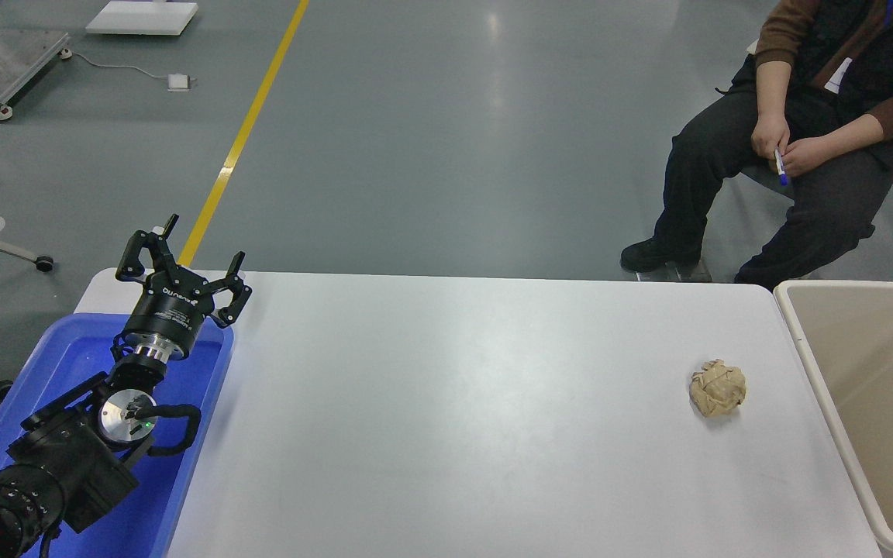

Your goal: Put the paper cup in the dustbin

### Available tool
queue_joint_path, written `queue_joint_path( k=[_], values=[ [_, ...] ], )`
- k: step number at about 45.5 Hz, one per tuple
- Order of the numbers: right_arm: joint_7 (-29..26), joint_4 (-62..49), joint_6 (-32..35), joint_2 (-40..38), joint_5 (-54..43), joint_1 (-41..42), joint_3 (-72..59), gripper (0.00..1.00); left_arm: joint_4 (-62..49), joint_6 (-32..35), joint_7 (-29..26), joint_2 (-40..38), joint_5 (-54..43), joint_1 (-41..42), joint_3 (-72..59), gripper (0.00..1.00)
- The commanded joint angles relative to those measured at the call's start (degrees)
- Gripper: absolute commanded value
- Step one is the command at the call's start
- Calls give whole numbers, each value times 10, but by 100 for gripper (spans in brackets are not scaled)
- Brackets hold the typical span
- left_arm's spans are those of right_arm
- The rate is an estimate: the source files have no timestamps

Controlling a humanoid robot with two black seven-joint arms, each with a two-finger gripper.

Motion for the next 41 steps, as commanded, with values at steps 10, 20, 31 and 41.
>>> queue_joint_path(
  k=[10, 20, 31, 41],
  values=[
    [1, -1, 59, -16, -16, 7, -2, 100, 0, 0, 0, 0, 0, 0, 0, 100],
    [0, 0, 162, -60, -25, 43, 0, 99, 0, 0, 0, 0, 0, 0, 0, 100],
    [-3, 2, 222, -72, -58, 138, -3, 99, 0, -1, 0, 0, 0, 0, 0, 100],
    [-5, 83, 247, -115, -81, 208, -3, 99, 0, 0, 0, 0, 0, 0, 0, 100]
  ],
)
